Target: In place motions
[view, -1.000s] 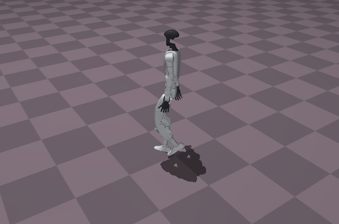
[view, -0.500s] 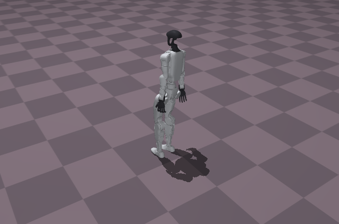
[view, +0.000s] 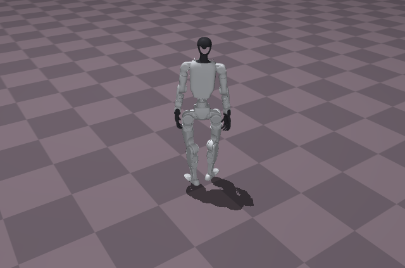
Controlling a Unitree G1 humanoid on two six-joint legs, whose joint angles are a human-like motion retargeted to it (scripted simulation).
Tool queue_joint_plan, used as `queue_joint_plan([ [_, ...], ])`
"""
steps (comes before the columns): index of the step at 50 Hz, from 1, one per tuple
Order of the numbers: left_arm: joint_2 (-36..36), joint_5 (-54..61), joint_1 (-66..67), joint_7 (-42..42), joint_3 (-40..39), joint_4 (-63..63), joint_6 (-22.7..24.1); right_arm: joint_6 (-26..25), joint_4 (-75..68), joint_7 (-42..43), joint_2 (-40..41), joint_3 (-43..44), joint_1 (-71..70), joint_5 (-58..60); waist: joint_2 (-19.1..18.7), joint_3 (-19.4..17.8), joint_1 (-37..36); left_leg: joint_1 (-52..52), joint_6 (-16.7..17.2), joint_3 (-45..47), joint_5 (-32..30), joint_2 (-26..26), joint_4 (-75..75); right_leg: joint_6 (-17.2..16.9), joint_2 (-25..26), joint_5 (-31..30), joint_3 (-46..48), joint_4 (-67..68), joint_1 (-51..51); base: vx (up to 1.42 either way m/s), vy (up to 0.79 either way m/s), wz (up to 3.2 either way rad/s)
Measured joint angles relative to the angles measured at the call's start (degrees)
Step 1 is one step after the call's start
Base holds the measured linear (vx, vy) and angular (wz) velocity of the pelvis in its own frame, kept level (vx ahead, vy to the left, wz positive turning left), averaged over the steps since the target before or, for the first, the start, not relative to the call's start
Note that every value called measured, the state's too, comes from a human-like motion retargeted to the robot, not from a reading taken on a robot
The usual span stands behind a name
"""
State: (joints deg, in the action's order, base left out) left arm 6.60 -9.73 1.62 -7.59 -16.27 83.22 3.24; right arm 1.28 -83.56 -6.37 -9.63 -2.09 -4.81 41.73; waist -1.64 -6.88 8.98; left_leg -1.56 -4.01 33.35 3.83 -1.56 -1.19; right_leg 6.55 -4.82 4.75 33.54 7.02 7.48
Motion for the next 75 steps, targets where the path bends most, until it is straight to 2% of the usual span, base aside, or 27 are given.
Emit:
queue_joint_plan([
  [3, -0.5, 0.2, 0.1, 0.8, -0.1, -0.8, 0.5, -1.1, -3.0, 2.3, -1.0, 2.4, 0.3, -2.3, -0.6, 1.0, -1.5, -0.8, 0.7, 6.5, 1.4, -0.9, 0.1, 0.0, -1.6, 0.2, 1.1, 1.3, -0.2, -0.07, 0.0, -2.18],
  [6, -1.2, 0.1, 0.7, 1.3, -0.8, -1.5, 0.8, -2.4, -6.6, 4.3, -1.8, 4.8, 0.5, -5.3, -1.5, 1.5, 0.5, -1.6, 1.0, 8.6, 2.4, -1.3, 0.2, 0.3, -1.3, -0.8, -0.2, 0.6, -1.6, -0.05, -0.08, -1.25],
  [9, -1.7, 0.3, 1.8, 1.4, -2.4, -2.0, 1.0, -2.9, -8.7, 5.5, -2.2, 6.4, 1.4, -7.6, -1.0, 2.2, 2.2, -2.8, 1.7, 11.5, 3.7, -0.7, 0.7, -3.2, -0.7, -0.3, -2.6, -1.7, -4.0, -0.04, -0.15, -1.21],
  [12, -1.6, -0.4, 2.8, 1.1, -4.3, -2.0, 0.5, -2.9, -10.2, 5.5, -2.2, 7.7, 2.9, -9.3, -0.6, 2.7, 3.3, -4.9, 2.9, 14.1, 4.7, -1.3, 2.0, -3.0, 1.0, -2.2, -2.1, -5.6, -5.4, 0.08, -0.19, -0.98],
  [15, -1.8, -1.2, 3.8, 1.7, -5.4, -1.2, -0.6, -3.0, -10.7, 4.9, -2.0, 9.5, 5.4, -9.7, 0.0, 3.4, 1.9, -6.8, 3.9, 16.5, 5.3, -2.5, 4.4, -2.1, 2.7, -2.8, -6.7, -7.2, -6.2, 0.12, -0.29, -0.85],
  [18, -2.0, 0.5, 5.2, 2.2, -5.7, -0.9, -0.8, -3.1, -10.5, 5.0, -1.6, 10.4, 7.3, -8.5, 1.9, 3.8, 0.2, -8.3, 3.4, 17.1, 5.3, -3.6, 9.2, -1.2, 2.1, -2.5, -10.2, -6.5, -6.5, 0.12, -0.34, -0.84],
  [20, -2.0, 1.1, 6.3, 1.4, -6.3, -1.0, -1.0, -3.5, -10.2, 4.8, -1.4, 9.9, 7.8, -7.3, 3.9, 3.5, -0.6, -8.5, 1.7, 16.4, 3.9, -5.0, 14.7, -1.3, 0.6, -2.6, -12.5, -5.9, -7.1, 0.09, -0.33, -1.04],
  [23, -1.6, 0.1, 6.4, 0.6, -8.4, -1.2, -1.8, -3.7, -8.8, 4.1, -0.7, 8.8, 7.0, -5.6, 7.3, 2.3, -0.2, -2.9, -6.2, 8.1, 5.6, -8.0, 30.6, -1.4, -1.6, -2.8, -15.1, -6.2, -8.6, -0.03, -0.23, -0.77],
  [25, -1.3, -0.3, 6.3, 0.6, -8.4, -1.2, -2.1, -3.1, -7.4, 3.4, -0.7, 8.2, 6.9, -5.2, 7.2, 2.1, 0.5, 2.4, -8.5, -1.5, 6.4, -8.1, 38.4, -1.0, -1.1, -3.3, -15.4, -6.7, -8.8, 0.0, -0.2, -0.29],
  [28, -1.6, -1.1, 6.6, 0.7, -6.9, -1.3, -2.2, -2.5, -5.1, 2.6, -1.0, 8.0, 7.6, -5.0, 7.0, 2.2, -3.0, 8.2, -7.2, -15.2, 6.6, -0.4, 40.2, -0.6, -0.7, -4.2, -18.0, -6.8, -8.2, 0.05, -0.11, -0.87],
  [30, -2.0, -1.3, 6.6, 0.8, -6.0, -1.5, -2.1, -2.2, -3.7, 2.6, -1.1, 8.5, 7.6, -4.6, 6.8, 2.1, -6.0, 9.5, -5.5, -19.9, 6.0, 3.8, 36.6, -0.4, -0.2, -4.6, -19.9, -6.6, -7.6, 0.01, -0.06, -1.11],
  [35, -3.3, -1.7, 7.3, 0.6, -5.2, -2.4, -1.3, -1.1, -1.1, 2.0, -1.2, 8.4, 6.2, -4.8, 2.7, 1.0, -9.1, 7.6, 0.6, -31.2, 1.4, 8.1, 16.5, 0.5, 4.5, -5.2, -22.9, -6.7, -8.0, 0.04, 0.0, -0.88],
  [37, -3.9, -2.5, 8.1, 0.6, -5.5, -2.2, -1.2, -1.0, -0.5, 1.3, -1.1, 7.9, 5.7, -5.0, 0.9, 0.8, -9.8, 6.5, -0.5, -37.2, -6.1, 9.3, 9.7, 0.8, 6.7, -5.1, -24.8, -6.7, -8.9, 0.12, 0.04, -0.92],
  [38, -4.1, -2.7, 8.7, 0.6, -5.6, -2.0, -1.2, -0.9, -0.3, 1.0, -1.0, 7.6, 5.6, -5.0, 0.3, 1.2, -9.5, 5.6, -0.9, -41.9, -4.5, 11.0, 8.3, 0.8, 7.2, -5.1, -25.8, -6.5, -9.0, 0.13, 0.06, -0.57],
  [40, -4.7, -3.5, 9.3, -0.2, -7.1, -1.0, -1.3, -1.1, -0.4, 0.3, -0.8, 6.4, 4.7, -5.3, -1.4, 2.3, -7.2, 6.2, 1.8, -32.3, -3.3, 5.9, 9.7, 1.0, 8.6, -5.1, -26.0, -6.2, -8.3, 0.09, 0.07, -0.18],
  [43, -5.6, -4.2, 9.9, -0.3, -9.3, -0.8, -1.6, -1.0, -0.5, 1.4, 0.7, 4.5, 4.0, -7.7, -1.7, 3.0, -4.2, 6.1, 1.9, -32.3, -3.8, 5.6, 8.1, 1.0, 8.6, -5.3, -25.5, -5.9, -7.5, -0.01, 0.0, -0.06],
  [46, -5.4, -4.4, 10.0, 0.3, -9.6, -1.5, -1.2, 0.5, -0.8, 0.6, 1.5, 3.2, 3.4, -10.7, -1.6, 2.0, -5.1, 5.4, 2.1, -31.2, -4.3, 5.3, 7.2, 1.4, 8.8, -5.7, -25.7, -6.0, -7.9, -0.05, -0.02, -0.32],
  [50, -5.0, -4.6, 9.7, 1.4, -8.7, -1.4, -1.4, -0.1, -0.9, -1.4, 1.2, 2.2, 3.9, -8.2, -2.1, 2.9, -7.6, 6.8, 2.4, -32.2, -5.9, 5.7, 6.7, 0.9, 8.1, -6.0, -23.4, -6.8, -7.4, -0.03, -0.01, 0.24],
  [53, -5.1, -3.1, 7.0, 0.8, -7.0, -1.5, -1.5, -0.4, -0.3, -0.7, 0.1, 2.5, 3.8, -6.5, -2.0, 1.4, -9.4, 8.3, 2.5, -35.0, -7.5, 7.5, 6.9, 0.5, 6.6, -6.1, -19.2, -7.4, -7.5, -0.23, 0.02, 1.1],
  [55, -5.4, -2.8, 5.4, 0.3, -6.0, -2.3, -1.0, 0.0, 0.1, -0.5, -0.9, 2.4, 4.0, -6.1, -1.8, 0.4, -10.0, 8.8, 2.7, -33.8, -6.3, 7.7, 7.1, 0.3, 5.2, -5.8, -16.0, -7.7, -7.7, -0.21, 0.07, 1.61],
  [58, -5.9, -3.2, 4.4, 1.2, -4.5, -3.2, 0.3, -0.2, -0.4, -0.3, -2.2, 2.5, 4.9, -4.6, -1.5, 0.5, -11.6, 8.4, 2.7, -18.0, -1.8, 3.6, 8.3, -0.1, 3.3, -5.2, -11.1, -7.7, -7.7, -0.12, 0.09, 1.74],
  [61, -6.0, -4.2, 4.7, 2.9, -2.8, -3.4, 1.0, -1.3, -2.0, 1.0, -2.6, 3.3, 6.0, -3.2, -0.6, 1.8, -12.2, 5.6, 1.1, 3.8, 1.6, -0.5, 9.5, -1.0, 0.6, -4.2, -6.5, -7.6, -7.8, -0.04, 0.07, 2.06],
  [63, -5.5, -5.0, 4.9, 3.9, -1.9, -2.9, 1.0, -2.0, -3.1, 1.9, -2.4, 4.0, 6.7, -3.1, 0.2, 2.8, -11.0, 4.0, -0.5, 11.7, 3.6, -1.6, 11.2, -1.8, -1.2, -3.2, -2.4, -7.3, -8.3, 0.02, 0.05, 2.77],
  [67, -4.4, -6.2, 5.2, 4.7, -2.6, -1.0, 0.5, -2.6, -5.0, 2.6, -1.8, 4.4, 8.3, -3.7, 1.5, 5.0, -7.3, 3.8, -2.3, 13.1, 6.9, -3.8, 17.2, -4.6, -4.5, -1.2, 9.4, -6.8, -10.7, 0.15, 0.16, 2.84],
  [70, -3.8, -6.4, 6.2, 4.9, -3.7, 0.1, 0.4, -3.1, -6.3, 3.0, -1.5, 4.9, 9.5, -3.3, 1.4, 6.7, -8.4, 1.9, -2.1, 13.9, 3.7, -3.9, 14.2, -6.1, -4.7, -0.3, 16.0, -6.4, -12.8, 0.25, 0.22, 1.88],
  [72, -3.5, -6.2, 6.7, 5.1, -4.1, 1.0, 0.9, -3.2, -6.7, 2.8, -1.6, 5.7, 10.0, -2.7, 0.0, 7.4, -10.3, 0.3, 2.5, 12.7, 2.0, -3.1, 9.1, -6.8, -3.0, 0.3, 19.4, -6.0, -14.2, 0.28, 0.27, 1.36],
  [75, -3.7, -5.5, 7.6, 4.9, -4.9, 2.6, 1.2, -3.2, -6.7, 2.2, -2.3, 6.2, 10.4, -2.1, -0.3, 8.1, -13.3, 1.3, -0.4, 6.4, 1.4, -0.2, 5.5, -7.9, -4.0, 0.2, 22.9, -4.6, -16.2, 0.32, 0.37, 0.99],
])
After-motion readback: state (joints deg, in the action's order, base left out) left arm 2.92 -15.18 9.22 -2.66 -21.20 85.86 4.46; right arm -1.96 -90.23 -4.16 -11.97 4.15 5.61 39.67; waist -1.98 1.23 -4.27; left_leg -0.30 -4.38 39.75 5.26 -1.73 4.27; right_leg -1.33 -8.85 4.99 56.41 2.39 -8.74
